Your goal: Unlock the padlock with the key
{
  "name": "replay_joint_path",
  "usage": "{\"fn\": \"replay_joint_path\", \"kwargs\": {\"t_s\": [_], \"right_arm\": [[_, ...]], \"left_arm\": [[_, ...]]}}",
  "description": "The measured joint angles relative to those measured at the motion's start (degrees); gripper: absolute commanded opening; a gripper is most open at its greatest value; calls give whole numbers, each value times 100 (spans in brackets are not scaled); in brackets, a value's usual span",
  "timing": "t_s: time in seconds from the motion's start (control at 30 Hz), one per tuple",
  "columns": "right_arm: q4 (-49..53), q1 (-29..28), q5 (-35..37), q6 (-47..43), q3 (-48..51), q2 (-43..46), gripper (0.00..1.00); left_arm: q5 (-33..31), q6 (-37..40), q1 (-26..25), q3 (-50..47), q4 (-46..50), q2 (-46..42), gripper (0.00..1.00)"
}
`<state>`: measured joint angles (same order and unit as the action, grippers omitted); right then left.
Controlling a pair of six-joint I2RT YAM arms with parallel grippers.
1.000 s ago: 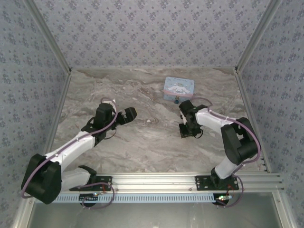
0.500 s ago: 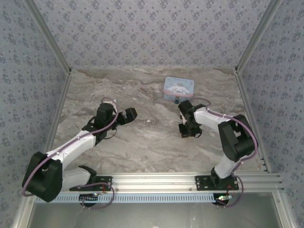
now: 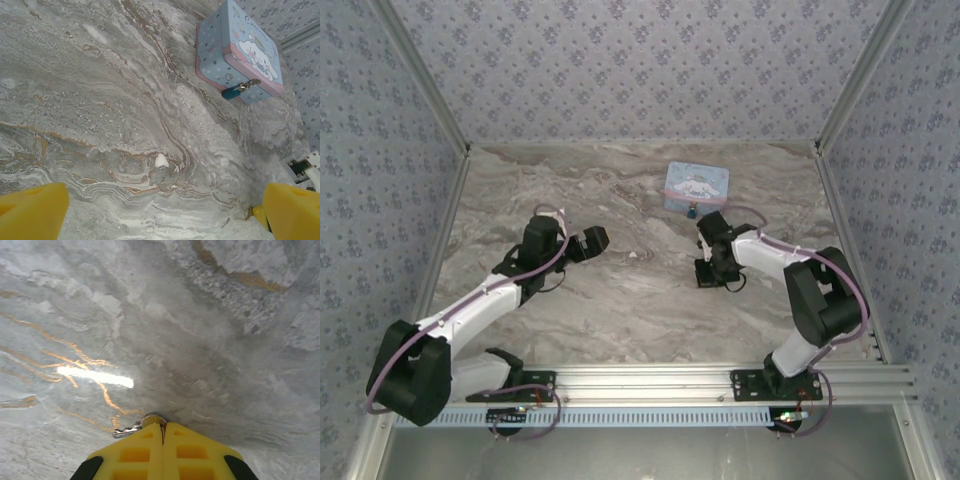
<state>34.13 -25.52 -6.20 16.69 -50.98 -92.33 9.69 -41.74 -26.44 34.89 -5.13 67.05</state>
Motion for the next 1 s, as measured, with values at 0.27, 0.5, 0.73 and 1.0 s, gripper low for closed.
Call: {"fn": "replay_joint_path", "kwargs": {"t_s": [0.27, 0.5, 0.73, 1.0], "right_arm": [[-1379, 2, -686, 898, 791, 1060, 0], [-3058, -219, -951, 2170, 1082, 1768, 0], [-4052, -660, -813, 2924, 1051, 1996, 0], [-4459, -1305, -98, 2533, 918, 1998, 0]], "left_arm": [[234, -79, -17, 0, -201, -179, 95], [575, -157, -289, 92, -415, -181, 82], [664, -153, -619, 380, -518, -284, 70], [658, -1106, -706, 756, -422, -155, 63]]}}
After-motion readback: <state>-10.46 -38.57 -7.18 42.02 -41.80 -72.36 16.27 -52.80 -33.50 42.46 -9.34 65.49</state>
